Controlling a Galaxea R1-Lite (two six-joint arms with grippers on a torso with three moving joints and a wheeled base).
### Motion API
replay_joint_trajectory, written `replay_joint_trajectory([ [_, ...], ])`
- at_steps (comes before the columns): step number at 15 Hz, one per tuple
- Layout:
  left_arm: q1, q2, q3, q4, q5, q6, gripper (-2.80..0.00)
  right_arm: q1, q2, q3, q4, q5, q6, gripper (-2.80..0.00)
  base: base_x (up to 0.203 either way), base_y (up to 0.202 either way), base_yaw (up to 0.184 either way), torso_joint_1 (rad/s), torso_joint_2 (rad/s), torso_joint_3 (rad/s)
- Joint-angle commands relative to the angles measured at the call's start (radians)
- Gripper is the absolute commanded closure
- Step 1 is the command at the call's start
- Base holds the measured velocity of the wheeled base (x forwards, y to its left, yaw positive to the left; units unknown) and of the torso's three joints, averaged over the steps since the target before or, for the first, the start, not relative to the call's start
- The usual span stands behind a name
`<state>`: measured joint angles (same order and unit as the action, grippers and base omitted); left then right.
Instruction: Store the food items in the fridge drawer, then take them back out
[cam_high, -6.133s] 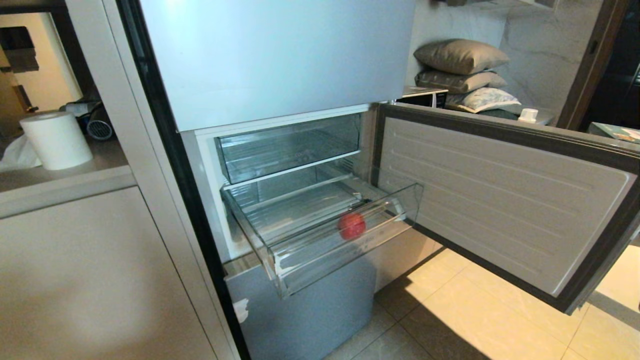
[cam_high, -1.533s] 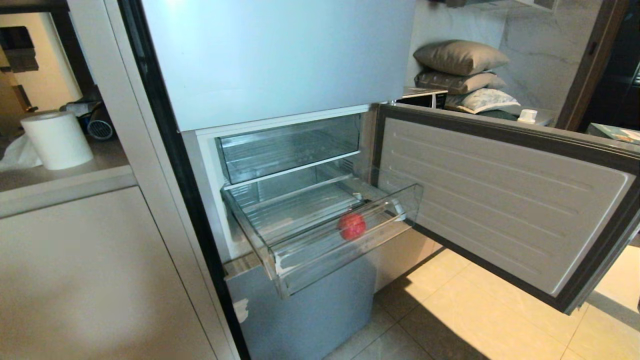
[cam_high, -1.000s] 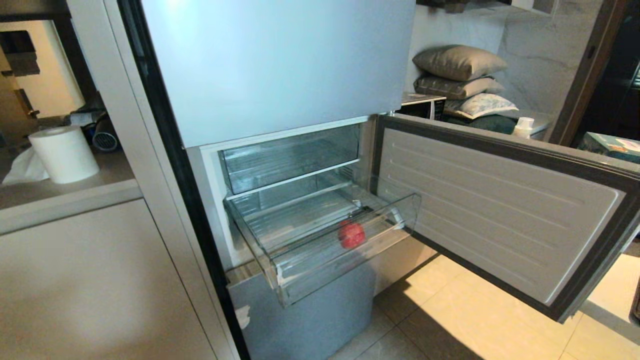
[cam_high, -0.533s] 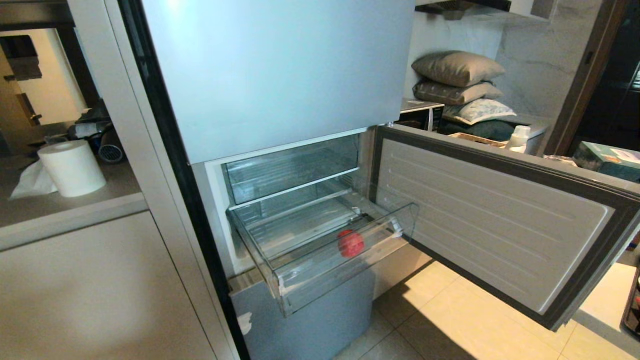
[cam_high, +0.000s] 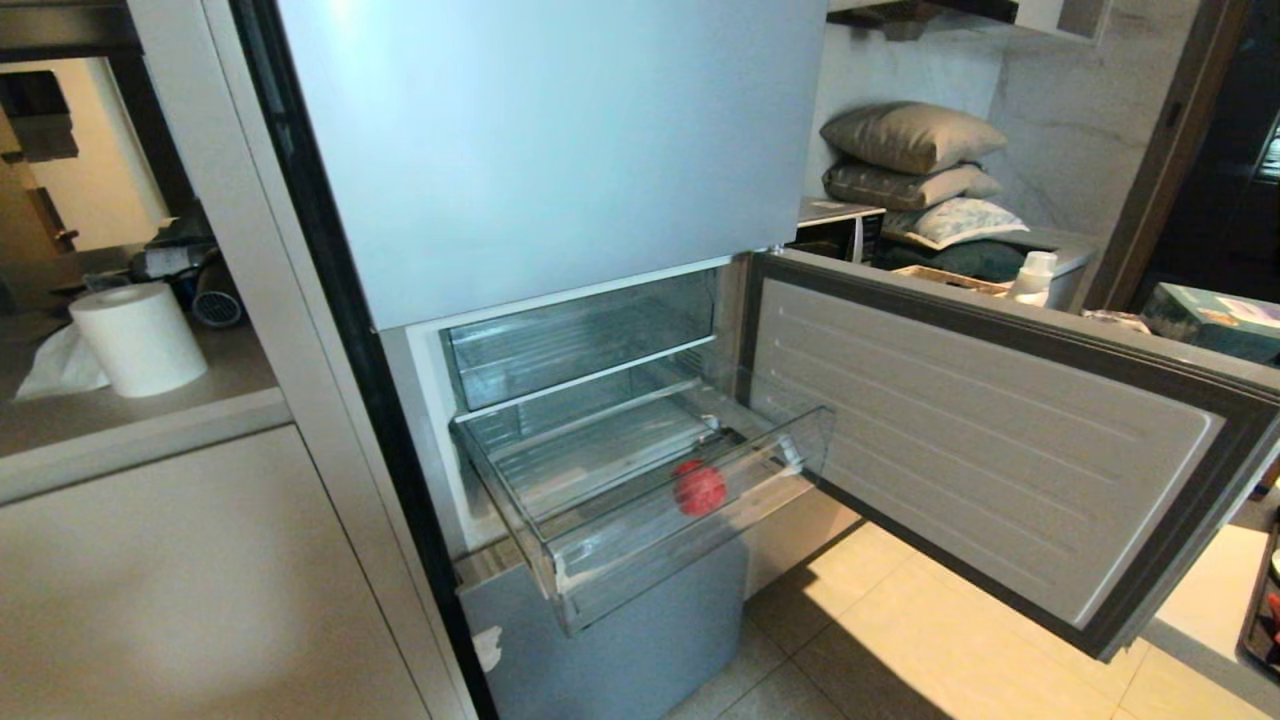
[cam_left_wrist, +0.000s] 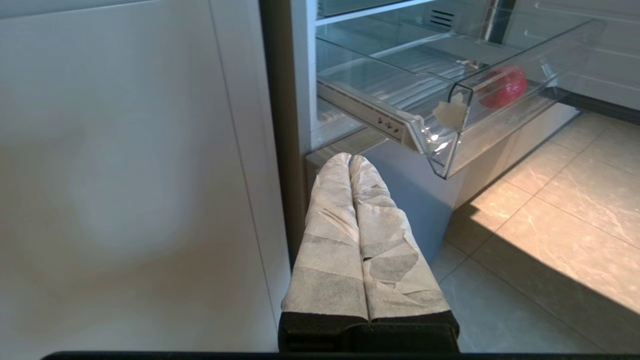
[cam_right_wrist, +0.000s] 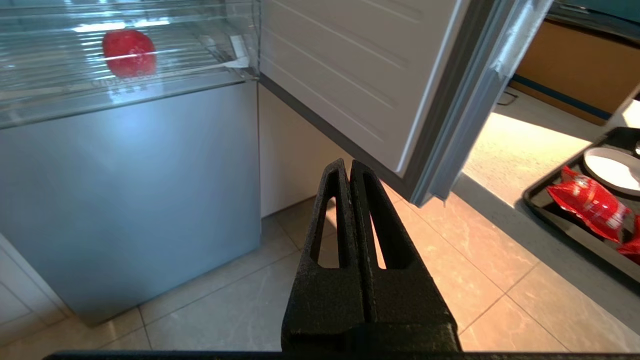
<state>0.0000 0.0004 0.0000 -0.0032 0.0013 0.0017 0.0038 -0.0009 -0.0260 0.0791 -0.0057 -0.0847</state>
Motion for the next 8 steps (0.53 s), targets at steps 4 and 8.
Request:
replay_joint_trajectory([
  [4, 0.0, 0.001, 0.002, 0.0, 0.0, 0.0, 0.0, 0.001, 0.002, 0.0, 0.001, -0.002, 0.02, 0.0, -0.004, -0.004, 0.09, 0.006, 0.0, 0.003],
  [8, 0.0, 0.001, 0.002, 0.0, 0.0, 0.0, 0.0, 0.0, 0.002, -0.001, 0.001, -0.005, 0.039, 0.0, -0.001, -0.008, 0.175, 0.003, 0.0, 0.002],
])
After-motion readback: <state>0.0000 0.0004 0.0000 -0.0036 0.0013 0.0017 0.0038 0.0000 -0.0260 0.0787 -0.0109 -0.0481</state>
